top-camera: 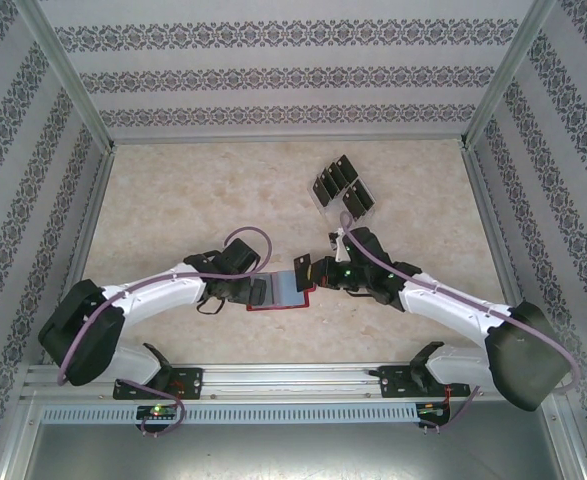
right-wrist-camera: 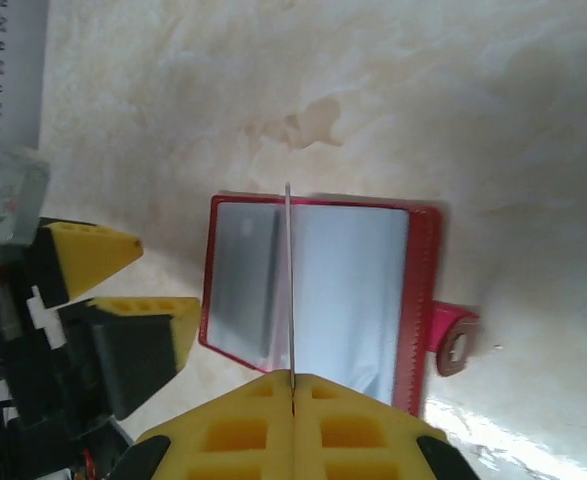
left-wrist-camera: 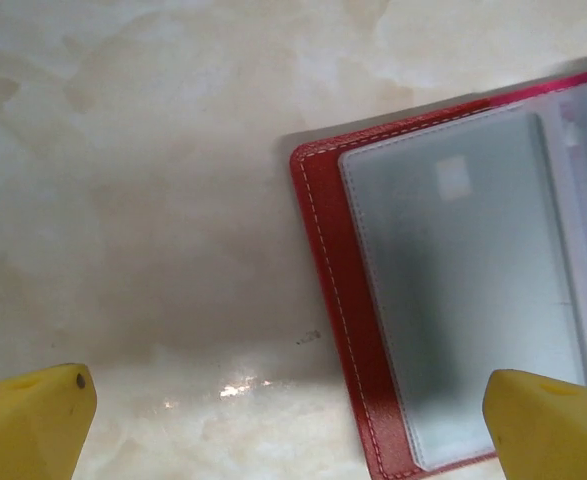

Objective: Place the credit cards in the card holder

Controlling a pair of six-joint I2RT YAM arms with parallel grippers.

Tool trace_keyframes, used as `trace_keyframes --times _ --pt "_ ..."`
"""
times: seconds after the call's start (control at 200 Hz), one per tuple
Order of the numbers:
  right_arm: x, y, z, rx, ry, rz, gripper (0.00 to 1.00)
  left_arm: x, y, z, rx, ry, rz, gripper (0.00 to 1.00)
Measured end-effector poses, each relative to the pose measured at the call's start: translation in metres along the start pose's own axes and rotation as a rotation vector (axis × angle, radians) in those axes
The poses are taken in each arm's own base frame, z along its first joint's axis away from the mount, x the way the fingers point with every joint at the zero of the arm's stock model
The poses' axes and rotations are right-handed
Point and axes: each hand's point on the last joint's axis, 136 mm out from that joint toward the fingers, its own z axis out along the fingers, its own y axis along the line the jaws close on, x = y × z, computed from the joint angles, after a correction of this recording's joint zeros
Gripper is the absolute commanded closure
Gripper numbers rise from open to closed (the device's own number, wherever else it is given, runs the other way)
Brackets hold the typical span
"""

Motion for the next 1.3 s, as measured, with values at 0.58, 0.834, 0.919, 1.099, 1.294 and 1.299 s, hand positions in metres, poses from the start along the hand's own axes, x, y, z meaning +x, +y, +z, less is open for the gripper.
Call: trace_keyframes --times 0.58,0.834,0.919,1.099,1.294,1.299 --pt "0.017 -0.02 0.048 0.011 0.059 0.042 1.0 -0.012 -0.002 0.011 -0.022 -0.03 -0.014 0.0" --pt "0.024 -0.036 0.049 0.056 0.061 0.054 1.0 -0.008 0.0 0.015 -0.033 -0.02 -0.013 0.0" --pt "0.024 -0.038 0.049 0.061 0.059 0.055 1.0 -0.004 0.003 0.017 -0.042 -0.012 -0.018 0.0" --pt "0.023 -0.039 0.049 0.065 0.055 0.056 1.0 -0.002 0.003 0.018 -0.044 -0.013 -0.032 0.0" --pt "0.023 -0.039 0.049 0.067 0.056 0.057 1.0 -0.001 0.005 0.018 -0.047 -0.022 -0.048 0.0" --pt "0.023 -0.039 0.049 0.067 0.056 0.057 1.0 -0.001 0.005 0.018 -0.047 -0.022 -0.048 0.0"
